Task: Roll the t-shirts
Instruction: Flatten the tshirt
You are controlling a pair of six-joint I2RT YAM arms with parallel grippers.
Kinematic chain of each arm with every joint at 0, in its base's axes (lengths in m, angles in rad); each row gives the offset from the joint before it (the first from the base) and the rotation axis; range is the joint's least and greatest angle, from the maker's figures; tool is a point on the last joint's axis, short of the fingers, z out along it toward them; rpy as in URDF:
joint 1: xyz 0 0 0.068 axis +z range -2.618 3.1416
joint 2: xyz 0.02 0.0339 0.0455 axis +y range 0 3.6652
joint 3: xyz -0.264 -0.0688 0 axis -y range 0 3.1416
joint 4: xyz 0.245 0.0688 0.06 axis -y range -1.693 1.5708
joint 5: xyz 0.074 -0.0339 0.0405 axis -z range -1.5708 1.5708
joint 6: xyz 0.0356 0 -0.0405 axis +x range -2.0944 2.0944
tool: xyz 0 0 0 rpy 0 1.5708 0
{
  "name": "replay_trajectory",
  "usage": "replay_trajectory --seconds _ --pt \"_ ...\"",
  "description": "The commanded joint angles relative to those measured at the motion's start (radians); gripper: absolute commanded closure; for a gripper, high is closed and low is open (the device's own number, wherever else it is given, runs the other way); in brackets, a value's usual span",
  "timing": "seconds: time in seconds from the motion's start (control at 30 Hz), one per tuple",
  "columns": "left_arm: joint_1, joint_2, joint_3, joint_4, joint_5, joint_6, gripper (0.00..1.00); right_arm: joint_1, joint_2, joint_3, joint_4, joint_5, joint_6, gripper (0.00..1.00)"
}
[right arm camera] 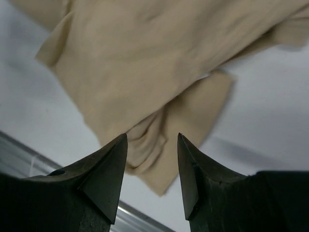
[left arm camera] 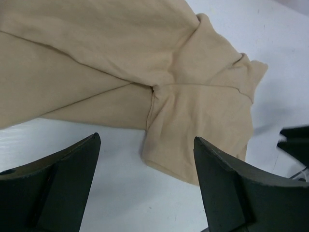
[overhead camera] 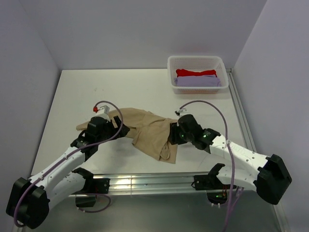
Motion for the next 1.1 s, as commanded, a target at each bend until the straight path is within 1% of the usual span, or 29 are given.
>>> replay_trajectory --seconds 0.0,0.1,0.13,0.17,0.23,0.3,0.33,0.47,0.57,0.7,0.87,1.0,1.07 --pt "-0.015 0.027 0.091 -0.081 -0.118 -0.004 0.16 0.172 -0.016 -0.009 0.053 0.002 0.093 0.47" --pt "-0.01 0.027 0.117 -0.12 -0.168 -0.002 0.13 0.292 -0.001 0.0 0.05 0.11 0.18 0.46" --pt "-0.004 0.024 0.12 -0.126 -0.178 -0.007 0.11 0.361 0.014 0.003 0.036 0.138 0.2 0.46" --pt "0.0 0.018 0.122 -0.137 -0.184 -0.011 0.09 0.389 0.024 0.007 0.028 0.178 0.244 0.46" --pt "0.025 0.004 0.123 -0.143 -0.195 -0.017 0.07 0.446 0.051 0.0 0.039 0.19 0.287 0.49" --pt "0.051 -0.005 0.113 -0.138 -0.17 -0.013 0.07 0.473 0.068 -0.018 0.057 0.197 0.34 0.49" --pt "0.083 -0.007 0.108 -0.137 -0.161 -0.01 0.07 0.486 0.083 -0.021 0.076 0.2 0.356 0.5" --pt "0.14 -0.027 0.074 -0.123 -0.15 -0.002 0.07 0.553 0.108 -0.046 0.111 0.221 0.441 0.5" --pt "0.157 -0.06 0.025 -0.1 -0.146 -0.005 0.07 0.564 0.134 -0.055 0.137 0.235 0.475 0.5" --pt "0.16 -0.12 0.01 -0.103 -0.153 -0.013 0.07 0.564 0.206 -0.041 0.157 0.247 0.502 0.52" --pt "0.162 -0.179 -0.012 -0.095 -0.143 -0.016 0.07 0.564 0.275 -0.01 0.133 0.308 0.551 0.52" --pt "0.16 -0.163 -0.01 -0.089 -0.135 -0.013 0.08 0.559 0.314 0.002 0.113 0.348 0.57 0.53" --pt "0.162 -0.142 -0.004 -0.091 -0.136 -0.011 0.08 0.558 0.32 0.0 0.129 0.345 0.565 0.56"
